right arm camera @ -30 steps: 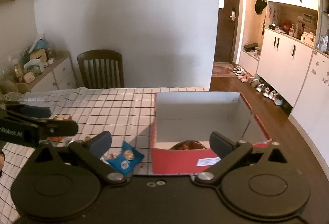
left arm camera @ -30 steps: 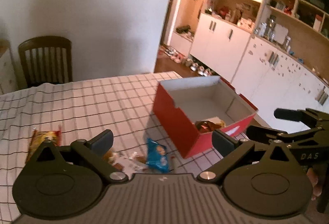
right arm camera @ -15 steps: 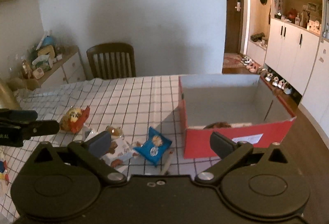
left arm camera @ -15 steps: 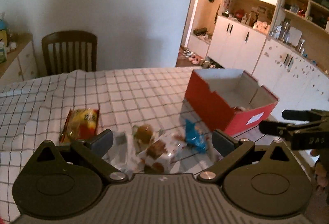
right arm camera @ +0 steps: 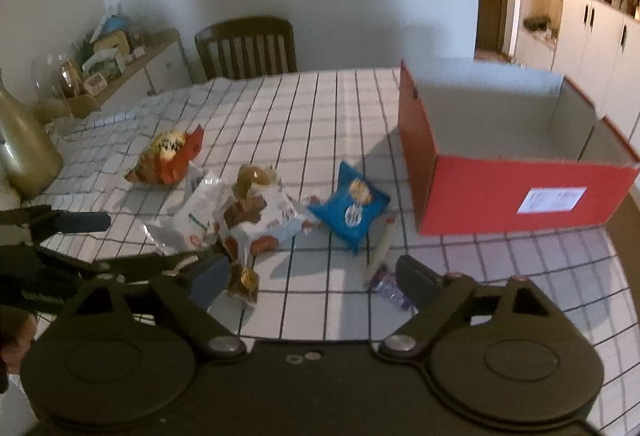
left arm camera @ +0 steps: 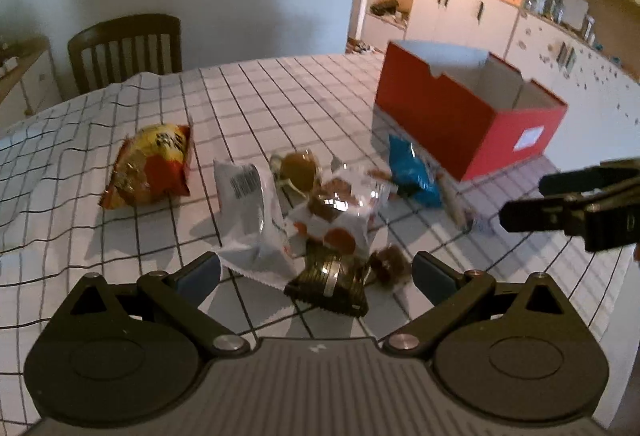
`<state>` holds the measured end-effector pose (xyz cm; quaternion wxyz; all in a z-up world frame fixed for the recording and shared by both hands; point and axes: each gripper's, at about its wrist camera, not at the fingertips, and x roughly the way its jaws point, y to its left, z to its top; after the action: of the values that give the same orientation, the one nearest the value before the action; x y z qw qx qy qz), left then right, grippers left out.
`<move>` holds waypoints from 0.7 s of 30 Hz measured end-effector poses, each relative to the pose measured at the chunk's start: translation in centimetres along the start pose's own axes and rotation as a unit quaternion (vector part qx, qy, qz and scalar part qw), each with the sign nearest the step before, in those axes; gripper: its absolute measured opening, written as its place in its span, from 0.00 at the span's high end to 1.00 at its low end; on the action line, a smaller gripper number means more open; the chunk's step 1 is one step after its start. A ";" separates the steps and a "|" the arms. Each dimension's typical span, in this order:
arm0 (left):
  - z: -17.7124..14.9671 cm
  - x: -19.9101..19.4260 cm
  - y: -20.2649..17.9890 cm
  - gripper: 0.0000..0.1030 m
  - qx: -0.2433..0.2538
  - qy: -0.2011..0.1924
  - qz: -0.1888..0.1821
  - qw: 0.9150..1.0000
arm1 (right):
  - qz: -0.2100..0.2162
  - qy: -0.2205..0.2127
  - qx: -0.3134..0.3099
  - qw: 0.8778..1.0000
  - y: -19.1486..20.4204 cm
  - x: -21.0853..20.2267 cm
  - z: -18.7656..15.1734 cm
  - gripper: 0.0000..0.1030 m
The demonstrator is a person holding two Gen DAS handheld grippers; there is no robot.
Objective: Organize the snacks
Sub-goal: 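Grasp the dark wrapped bar with the left gripper while the right grasps a small brown snack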
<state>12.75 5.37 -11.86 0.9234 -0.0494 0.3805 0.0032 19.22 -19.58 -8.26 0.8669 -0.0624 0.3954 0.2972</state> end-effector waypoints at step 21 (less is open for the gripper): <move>-0.8 4.7 -0.8 0.39 0.049 0.042 -0.032 0.997 | 0.063 0.108 0.060 0.990 3.0 8.3 0.4 0.51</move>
<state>15.52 4.37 -15.66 0.9076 -0.0161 0.4169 -0.0474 22.02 -13.16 -13.64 0.8006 -0.0167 0.5073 0.3184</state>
